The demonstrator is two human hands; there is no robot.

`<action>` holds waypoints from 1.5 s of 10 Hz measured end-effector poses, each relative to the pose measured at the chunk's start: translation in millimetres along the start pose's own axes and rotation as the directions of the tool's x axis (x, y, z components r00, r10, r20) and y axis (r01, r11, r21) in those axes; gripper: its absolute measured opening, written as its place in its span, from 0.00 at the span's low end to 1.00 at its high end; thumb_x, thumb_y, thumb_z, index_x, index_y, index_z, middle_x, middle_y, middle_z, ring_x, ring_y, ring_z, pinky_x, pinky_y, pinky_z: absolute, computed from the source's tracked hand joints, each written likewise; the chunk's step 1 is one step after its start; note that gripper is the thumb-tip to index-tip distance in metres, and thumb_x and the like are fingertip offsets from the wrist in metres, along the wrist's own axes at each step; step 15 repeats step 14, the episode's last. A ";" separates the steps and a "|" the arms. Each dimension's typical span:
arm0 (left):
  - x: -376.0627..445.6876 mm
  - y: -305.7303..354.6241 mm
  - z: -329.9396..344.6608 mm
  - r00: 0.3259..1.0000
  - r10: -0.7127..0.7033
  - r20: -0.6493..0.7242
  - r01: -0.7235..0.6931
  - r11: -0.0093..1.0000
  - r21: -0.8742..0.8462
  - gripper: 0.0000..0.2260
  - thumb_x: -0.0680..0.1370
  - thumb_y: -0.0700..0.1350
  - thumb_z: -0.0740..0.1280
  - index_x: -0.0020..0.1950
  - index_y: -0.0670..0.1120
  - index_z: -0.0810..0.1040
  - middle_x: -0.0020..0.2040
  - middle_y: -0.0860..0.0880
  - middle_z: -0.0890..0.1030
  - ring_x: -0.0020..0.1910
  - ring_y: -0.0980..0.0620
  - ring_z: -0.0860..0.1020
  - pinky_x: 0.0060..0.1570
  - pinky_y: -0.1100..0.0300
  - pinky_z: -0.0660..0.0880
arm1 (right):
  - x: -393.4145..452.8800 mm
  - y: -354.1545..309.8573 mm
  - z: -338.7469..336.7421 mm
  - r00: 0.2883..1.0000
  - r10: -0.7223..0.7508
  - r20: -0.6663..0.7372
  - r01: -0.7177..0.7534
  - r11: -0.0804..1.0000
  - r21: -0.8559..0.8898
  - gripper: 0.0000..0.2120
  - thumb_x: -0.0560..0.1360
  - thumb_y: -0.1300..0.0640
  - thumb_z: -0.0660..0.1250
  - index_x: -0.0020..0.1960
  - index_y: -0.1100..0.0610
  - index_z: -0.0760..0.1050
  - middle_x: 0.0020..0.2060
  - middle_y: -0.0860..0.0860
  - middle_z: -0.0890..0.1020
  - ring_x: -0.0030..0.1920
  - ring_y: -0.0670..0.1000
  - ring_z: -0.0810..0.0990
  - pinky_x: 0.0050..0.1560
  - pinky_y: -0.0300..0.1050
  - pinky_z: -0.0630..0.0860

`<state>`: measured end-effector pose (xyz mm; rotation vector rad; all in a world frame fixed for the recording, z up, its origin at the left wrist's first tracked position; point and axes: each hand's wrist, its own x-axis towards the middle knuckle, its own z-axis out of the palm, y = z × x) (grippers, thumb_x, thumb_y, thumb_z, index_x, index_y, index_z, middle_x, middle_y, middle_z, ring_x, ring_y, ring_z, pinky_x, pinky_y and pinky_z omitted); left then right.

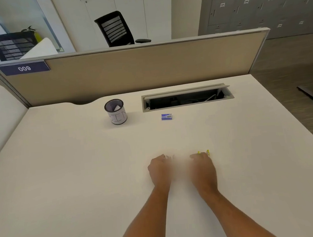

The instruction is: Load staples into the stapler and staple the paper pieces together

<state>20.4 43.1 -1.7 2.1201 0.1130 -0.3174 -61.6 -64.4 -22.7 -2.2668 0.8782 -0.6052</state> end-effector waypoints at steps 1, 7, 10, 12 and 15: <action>1.3 0.6 1.5 1.000 0.028 -0.012 -0.028 1.000 0.001 0.20 0.78 0.40 0.66 0.29 0.46 0.62 0.23 0.52 0.64 0.21 0.54 0.65 0.18 0.71 0.62 | 10.4 10.8 -12.1 0.994 0.039 -0.101 -0.047 0.996 -0.081 0.16 0.71 0.60 0.78 0.57 0.60 0.81 0.50 0.56 0.80 0.52 0.60 0.77 0.46 0.53 0.79; -5.7 -6.2 9.1 0.996 0.082 -0.034 -0.078 0.990 0.114 0.12 0.78 0.46 0.68 0.38 0.44 0.72 0.45 0.47 0.76 0.37 0.49 0.78 0.37 0.59 0.71 | 13.2 17.5 -11.4 0.989 0.141 0.040 -0.137 0.985 -0.102 0.18 0.75 0.58 0.72 0.65 0.58 0.79 0.55 0.56 0.81 0.54 0.60 0.80 0.48 0.49 0.76; -15.5 -14.9 5.4 0.992 0.122 -0.044 -0.117 0.987 0.113 0.06 0.78 0.47 0.69 0.44 0.46 0.79 0.49 0.50 0.74 0.38 0.55 0.76 0.37 0.62 0.69 | 15.1 18.6 -10.8 0.991 0.119 0.062 -0.113 0.989 -0.096 0.19 0.73 0.58 0.74 0.63 0.58 0.78 0.53 0.56 0.81 0.53 0.60 0.80 0.47 0.49 0.76; -15.0 -17.6 -2.7 0.976 0.210 -0.054 -0.199 0.967 0.156 0.10 0.79 0.49 0.68 0.57 0.45 0.81 0.55 0.50 0.77 0.47 0.52 0.77 0.44 0.61 0.70 | 13.6 17.3 -17.2 0.995 0.099 0.009 -0.098 0.989 -0.111 0.20 0.74 0.51 0.75 0.62 0.57 0.78 0.54 0.56 0.79 0.52 0.59 0.80 0.43 0.49 0.76; -7.8 -34.1 -23.2 0.848 0.529 -0.016 -0.457 0.747 0.483 0.19 0.82 0.43 0.63 0.73 0.44 0.74 0.70 0.48 0.77 0.68 0.44 0.74 0.63 0.51 0.72 | 21.2 35.7 -35.1 0.981 -0.175 -0.085 0.154 0.965 -0.212 0.16 0.80 0.58 0.68 0.66 0.62 0.79 0.59 0.58 0.83 0.58 0.62 0.81 0.54 0.54 0.80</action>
